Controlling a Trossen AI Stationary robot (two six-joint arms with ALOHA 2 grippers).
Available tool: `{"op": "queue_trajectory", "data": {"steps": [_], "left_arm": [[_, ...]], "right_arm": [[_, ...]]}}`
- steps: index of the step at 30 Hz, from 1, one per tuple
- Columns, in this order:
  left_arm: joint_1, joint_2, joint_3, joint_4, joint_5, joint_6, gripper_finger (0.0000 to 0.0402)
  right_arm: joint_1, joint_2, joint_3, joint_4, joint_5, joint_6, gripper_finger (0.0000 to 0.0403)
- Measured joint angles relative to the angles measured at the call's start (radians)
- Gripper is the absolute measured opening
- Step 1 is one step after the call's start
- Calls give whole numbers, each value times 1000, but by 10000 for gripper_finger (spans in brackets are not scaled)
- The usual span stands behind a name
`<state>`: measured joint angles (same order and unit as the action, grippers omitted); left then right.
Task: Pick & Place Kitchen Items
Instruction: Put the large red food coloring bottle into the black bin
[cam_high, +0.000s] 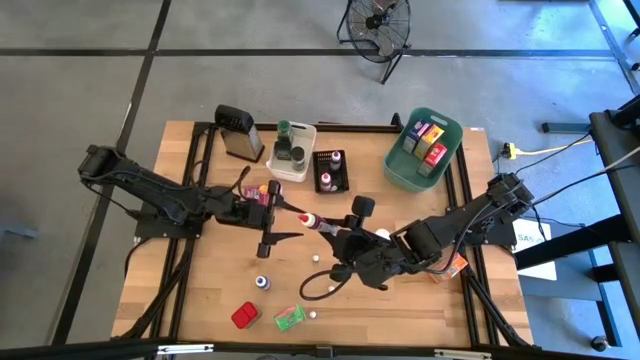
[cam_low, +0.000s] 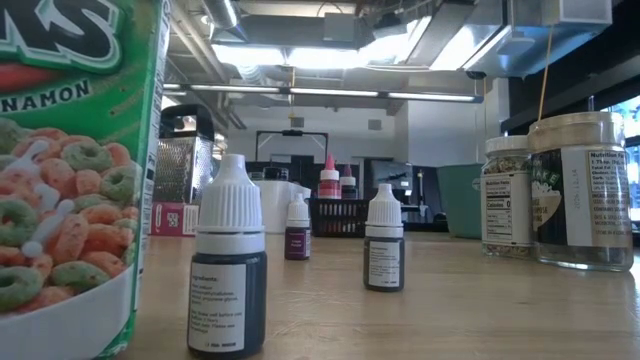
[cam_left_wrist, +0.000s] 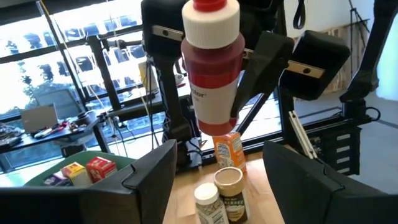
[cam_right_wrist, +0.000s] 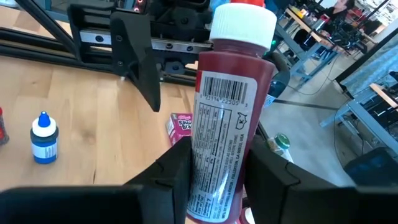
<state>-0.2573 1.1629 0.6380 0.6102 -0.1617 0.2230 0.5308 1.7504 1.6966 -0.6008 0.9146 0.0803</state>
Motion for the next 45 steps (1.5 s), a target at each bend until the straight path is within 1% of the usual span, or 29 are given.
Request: {"op": "queue_trajectory", "data": {"steps": [5,8,11,14,17,20,24,32,39,45], "left_arm": [[0,0,0,0,46,0,239],[0,0,0,0,76,-5,254],[0,0,0,0,76,-18,280],[0,0,0,3,46,-42,303],[0,0,0,20,32,-36,313],[-2,0,0,20,32,-21,314],[-4,0,0,40,34,-26,311],[-4,0,0,113,111,-44,311],[-4,11,0,121,109,-50,311],[-4,22,0,134,109,-34,311]], "right_arm": [[0,0,0,0,-2,0,121],[0,0,0,0,-2,0,121],[0,0,0,3,-2,0,121],[0,0,0,16,-3,-12,121],[-1,0,0,39,-25,-32,121],[-1,0,0,54,-50,-46,121],[-9,2,0,68,-55,-64,121],[-43,48,0,139,-81,-147,121],[-47,51,0,218,-83,-231,121],[-63,51,0,265,-183,-278,121]]}}
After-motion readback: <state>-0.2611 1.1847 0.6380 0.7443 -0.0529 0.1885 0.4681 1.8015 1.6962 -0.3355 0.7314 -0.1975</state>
